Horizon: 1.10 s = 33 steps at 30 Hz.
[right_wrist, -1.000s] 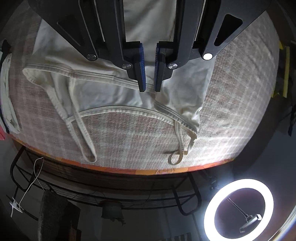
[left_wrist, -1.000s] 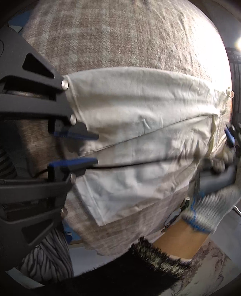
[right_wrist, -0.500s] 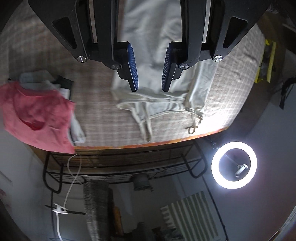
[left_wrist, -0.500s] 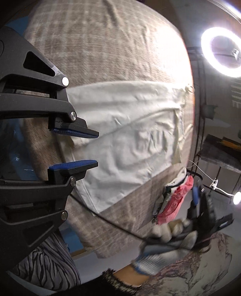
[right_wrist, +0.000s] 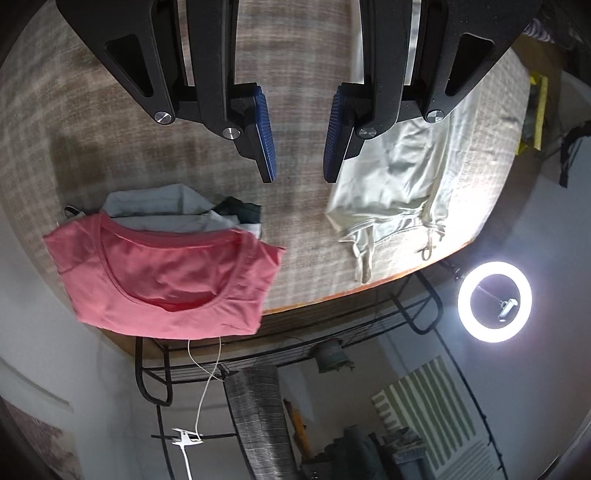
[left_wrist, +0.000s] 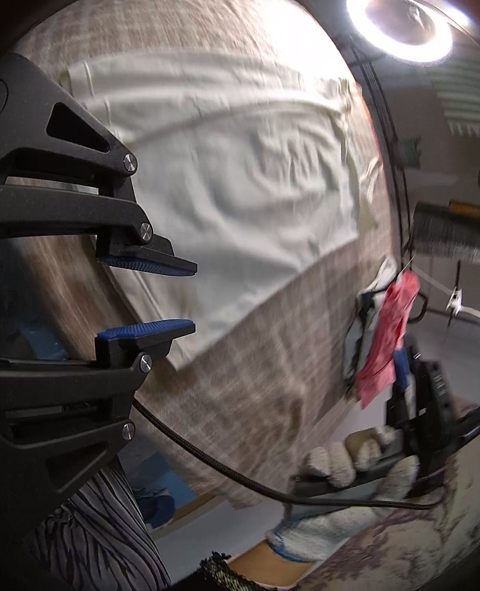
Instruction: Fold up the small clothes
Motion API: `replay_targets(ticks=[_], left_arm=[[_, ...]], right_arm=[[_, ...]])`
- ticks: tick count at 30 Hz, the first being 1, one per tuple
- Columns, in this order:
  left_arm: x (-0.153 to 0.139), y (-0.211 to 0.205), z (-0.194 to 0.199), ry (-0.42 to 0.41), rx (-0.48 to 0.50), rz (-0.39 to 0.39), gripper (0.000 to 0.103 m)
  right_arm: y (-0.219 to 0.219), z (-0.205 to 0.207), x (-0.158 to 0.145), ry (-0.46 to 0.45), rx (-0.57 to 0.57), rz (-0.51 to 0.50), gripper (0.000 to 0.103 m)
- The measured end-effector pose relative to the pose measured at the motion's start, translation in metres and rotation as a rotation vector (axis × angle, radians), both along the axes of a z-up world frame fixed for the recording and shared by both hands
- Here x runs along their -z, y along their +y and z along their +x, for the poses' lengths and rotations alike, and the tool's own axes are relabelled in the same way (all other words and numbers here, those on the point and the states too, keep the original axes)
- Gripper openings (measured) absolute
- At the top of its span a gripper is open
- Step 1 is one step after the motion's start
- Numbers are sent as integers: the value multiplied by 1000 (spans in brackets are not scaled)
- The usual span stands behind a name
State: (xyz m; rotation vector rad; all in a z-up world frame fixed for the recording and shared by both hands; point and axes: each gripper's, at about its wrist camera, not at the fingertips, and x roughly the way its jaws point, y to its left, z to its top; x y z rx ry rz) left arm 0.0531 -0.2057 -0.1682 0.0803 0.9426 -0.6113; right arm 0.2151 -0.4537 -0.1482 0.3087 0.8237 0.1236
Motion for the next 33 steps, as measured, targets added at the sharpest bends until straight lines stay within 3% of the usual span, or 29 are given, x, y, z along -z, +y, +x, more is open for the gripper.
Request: replay_targets(ticks=[2,4,9,14,17,19,24,29,33], left_arm=[[7,-18,0,16,25,10,33],[13,-33,1,20,44,29,51],[30,-59,-1,34,74,89,53],[40,-64,-2,5,51,156,53],[40,-61,1,-7,43,158,35],[39,-57,3,-11,36,151,7],[35,-42,13,44,14,73,5],[25,-33,14,51,16,24,5],[21,-24,18,79,2,-19,5]], right_arm=[[-7,-1,4,5,-5,15,25],[-12,0,6,13,-18,29,25],[-9,12,13,31,-63,50,25],[20,44,27,65,-150,48,25],[40,68,40,90,-186,42,25],[52,86,50,106,-192,22,25],[64,122,76,101,-153,78,25],[73,148,93,124,-159,18,25],[69,161,97,116,-142,39,25]])
